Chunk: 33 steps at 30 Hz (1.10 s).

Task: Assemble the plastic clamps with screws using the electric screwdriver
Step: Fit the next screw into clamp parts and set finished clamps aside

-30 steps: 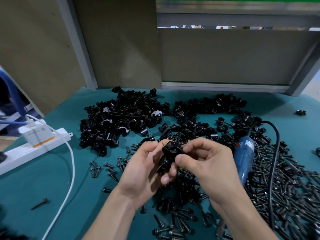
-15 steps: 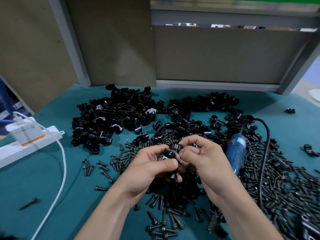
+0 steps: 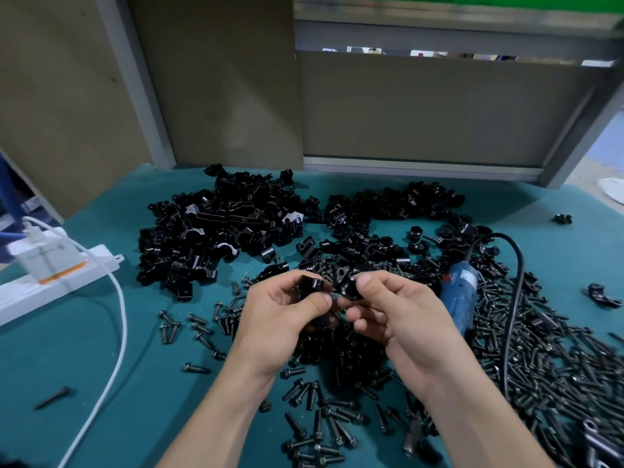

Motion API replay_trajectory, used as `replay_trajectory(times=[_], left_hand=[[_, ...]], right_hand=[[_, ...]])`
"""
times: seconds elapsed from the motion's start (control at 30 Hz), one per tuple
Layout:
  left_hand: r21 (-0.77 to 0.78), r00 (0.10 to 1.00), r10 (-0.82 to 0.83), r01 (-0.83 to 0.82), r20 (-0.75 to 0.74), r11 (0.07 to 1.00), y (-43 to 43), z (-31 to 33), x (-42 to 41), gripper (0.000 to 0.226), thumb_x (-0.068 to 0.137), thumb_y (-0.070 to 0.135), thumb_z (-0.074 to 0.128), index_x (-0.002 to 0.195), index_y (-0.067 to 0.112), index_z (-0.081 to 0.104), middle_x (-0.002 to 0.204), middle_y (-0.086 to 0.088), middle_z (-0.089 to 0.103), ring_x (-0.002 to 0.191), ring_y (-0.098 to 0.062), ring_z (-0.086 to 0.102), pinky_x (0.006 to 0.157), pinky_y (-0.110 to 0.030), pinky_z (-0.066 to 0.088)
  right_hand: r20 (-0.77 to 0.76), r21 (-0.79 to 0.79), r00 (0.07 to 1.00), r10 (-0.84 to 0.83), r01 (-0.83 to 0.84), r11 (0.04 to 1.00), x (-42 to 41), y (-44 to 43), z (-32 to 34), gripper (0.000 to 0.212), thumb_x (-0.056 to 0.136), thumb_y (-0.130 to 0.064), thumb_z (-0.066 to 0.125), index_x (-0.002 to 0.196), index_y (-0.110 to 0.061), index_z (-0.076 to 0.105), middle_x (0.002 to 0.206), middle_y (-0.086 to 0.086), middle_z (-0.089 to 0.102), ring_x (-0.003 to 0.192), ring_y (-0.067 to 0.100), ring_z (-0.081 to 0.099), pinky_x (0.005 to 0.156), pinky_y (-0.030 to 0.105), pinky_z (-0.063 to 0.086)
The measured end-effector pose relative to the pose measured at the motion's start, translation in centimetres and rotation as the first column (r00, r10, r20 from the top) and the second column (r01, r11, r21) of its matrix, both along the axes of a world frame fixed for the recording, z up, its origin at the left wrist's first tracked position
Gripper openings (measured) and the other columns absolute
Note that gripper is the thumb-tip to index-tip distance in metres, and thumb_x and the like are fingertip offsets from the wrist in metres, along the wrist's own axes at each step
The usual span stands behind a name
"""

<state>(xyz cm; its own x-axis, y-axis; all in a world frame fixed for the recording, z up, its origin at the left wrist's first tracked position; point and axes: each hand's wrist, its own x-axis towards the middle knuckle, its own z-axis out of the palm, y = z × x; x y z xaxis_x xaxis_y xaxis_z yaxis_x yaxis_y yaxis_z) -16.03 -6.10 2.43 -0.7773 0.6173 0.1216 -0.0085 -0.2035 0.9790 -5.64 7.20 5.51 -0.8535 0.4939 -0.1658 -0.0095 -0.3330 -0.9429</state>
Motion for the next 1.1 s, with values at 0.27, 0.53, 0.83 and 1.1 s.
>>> replay_trajectory(times=[0.27, 0.53, 0.83, 1.1], left_hand=[[0.007, 1.0, 0.013, -0.013, 0.009, 1.0, 0.1, 0.1, 0.1, 0.013, 0.08, 0.022, 0.08, 0.089, 0.013, 0.08, 0.09, -0.013, 0.078, 0.08, -0.023, 0.074, 0.071, -0.027, 0.061], [-0.031, 0.993, 0.086, -0.084, 0.084, 0.996, 0.1, -0.3, -0.1, 0.025, 0.093, -0.005, 0.069, 0.082, 0.016, 0.078, 0.081, -0.015, 0.076, 0.07, -0.025, 0.073, 0.067, -0.024, 0.059], [-0.036, 0.98, 0.191, -0.189, 0.062, 0.981, 0.2, -0.6, -0.6, 0.03, 0.095, -0.004, 0.068, 0.079, 0.019, 0.077, 0.079, -0.012, 0.076, 0.068, -0.022, 0.072, 0.068, -0.021, 0.058], [-0.149, 0.927, 0.346, -0.366, -0.141, 0.919, 0.3, -1.9, -1.4, 0.028, 0.098, 0.012, 0.068, 0.09, 0.039, 0.072, 0.085, 0.002, 0.078, 0.082, -0.014, 0.074, 0.088, -0.036, 0.057]], right_hand=[[0.03, 0.113, 0.999, -0.02, 0.017, 0.993, 0.0, 0.2, -0.1, 0.017, 0.069, -0.028, 0.082, 0.074, -0.011, 0.078, 0.073, 0.011, 0.074, 0.054, 0.013, 0.061, 0.05, 0.019, 0.049], [-0.033, -0.2, 0.981, -0.189, 0.179, 0.963, 0.3, 2.3, 0.7, 0.04, 0.086, -0.034, 0.068, 0.103, 0.002, 0.074, 0.096, 0.015, 0.079, 0.076, 0.016, 0.075, 0.06, 0.022, 0.059], [0.146, 0.397, 0.936, -0.321, 0.242, 0.885, -2.4, 7.5, 1.2, 0.018, 0.092, -0.005, 0.071, 0.106, -0.016, 0.076, 0.097, 0.004, 0.08, 0.095, 0.023, 0.076, 0.086, 0.034, 0.063], [0.664, 0.733, 0.706, -0.246, -0.55, 0.399, -12.8, 15.3, 0.9, 0.099, 0.091, -0.07, 0.06, 0.165, -0.017, 0.019, 0.171, 0.007, 0.021, 0.153, 0.032, 0.03, 0.121, 0.04, 0.032]])
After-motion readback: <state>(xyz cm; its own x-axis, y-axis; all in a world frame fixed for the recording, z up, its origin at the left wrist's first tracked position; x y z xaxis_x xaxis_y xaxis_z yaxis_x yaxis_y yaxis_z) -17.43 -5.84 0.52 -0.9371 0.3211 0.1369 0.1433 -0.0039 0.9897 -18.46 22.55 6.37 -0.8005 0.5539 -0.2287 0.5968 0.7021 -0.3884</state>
